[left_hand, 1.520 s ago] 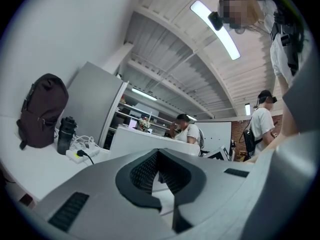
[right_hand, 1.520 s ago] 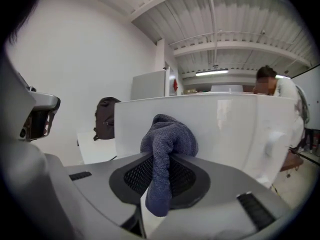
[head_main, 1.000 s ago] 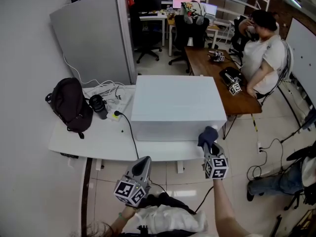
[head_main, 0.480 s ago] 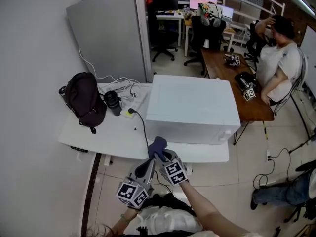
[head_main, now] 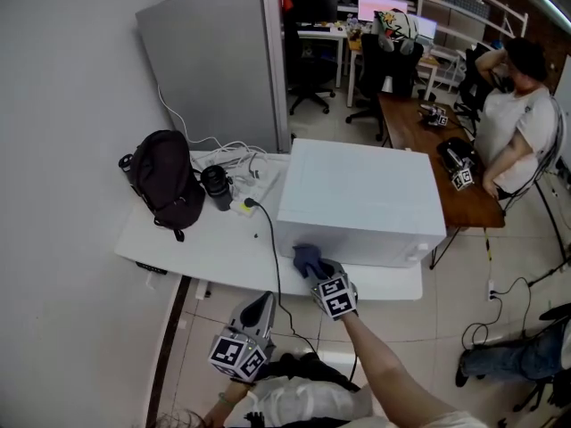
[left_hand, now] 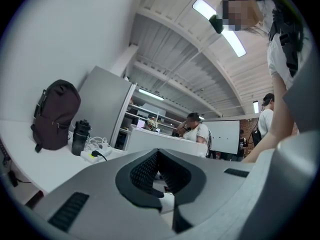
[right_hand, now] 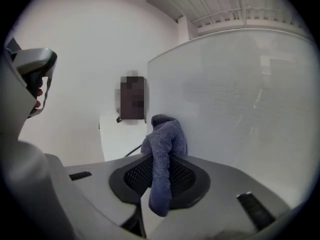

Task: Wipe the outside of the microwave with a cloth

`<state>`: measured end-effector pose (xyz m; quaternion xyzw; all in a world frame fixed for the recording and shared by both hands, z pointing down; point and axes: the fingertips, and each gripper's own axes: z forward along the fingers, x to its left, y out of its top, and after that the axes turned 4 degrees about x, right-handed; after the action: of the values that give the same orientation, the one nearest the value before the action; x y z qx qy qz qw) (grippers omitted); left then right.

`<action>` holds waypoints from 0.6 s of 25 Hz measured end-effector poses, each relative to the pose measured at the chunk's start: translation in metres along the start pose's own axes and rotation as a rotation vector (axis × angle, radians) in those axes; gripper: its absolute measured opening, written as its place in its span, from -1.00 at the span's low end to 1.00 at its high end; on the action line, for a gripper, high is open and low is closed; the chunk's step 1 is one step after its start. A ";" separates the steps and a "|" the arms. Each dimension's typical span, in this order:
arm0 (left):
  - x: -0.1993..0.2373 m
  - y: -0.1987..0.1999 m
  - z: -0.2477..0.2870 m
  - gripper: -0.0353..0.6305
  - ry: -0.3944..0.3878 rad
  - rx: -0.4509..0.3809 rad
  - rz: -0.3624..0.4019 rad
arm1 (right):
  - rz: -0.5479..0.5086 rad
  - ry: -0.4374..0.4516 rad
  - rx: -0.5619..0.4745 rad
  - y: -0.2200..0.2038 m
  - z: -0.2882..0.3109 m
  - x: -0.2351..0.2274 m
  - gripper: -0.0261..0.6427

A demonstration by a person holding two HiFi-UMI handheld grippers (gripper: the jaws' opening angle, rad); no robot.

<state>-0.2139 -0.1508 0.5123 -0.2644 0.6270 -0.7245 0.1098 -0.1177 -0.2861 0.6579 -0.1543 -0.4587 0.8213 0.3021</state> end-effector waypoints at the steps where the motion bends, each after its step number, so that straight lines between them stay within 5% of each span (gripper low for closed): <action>1: -0.001 0.000 0.001 -0.94 -0.004 0.000 0.000 | 0.012 -0.022 0.005 -0.009 -0.010 -0.013 -0.72; 10: -0.022 -0.003 0.025 -0.94 -0.091 0.013 -0.009 | 0.273 -0.385 0.047 -0.119 -0.144 -0.163 -0.72; 15: -0.032 -0.007 0.032 -0.94 -0.146 0.015 -0.012 | 0.329 -0.515 0.086 -0.153 -0.200 -0.199 -0.72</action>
<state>-0.1693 -0.1612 0.5131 -0.3193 0.6103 -0.7087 0.1528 0.1956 -0.2202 0.6769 -0.0003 -0.4538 0.8900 0.0452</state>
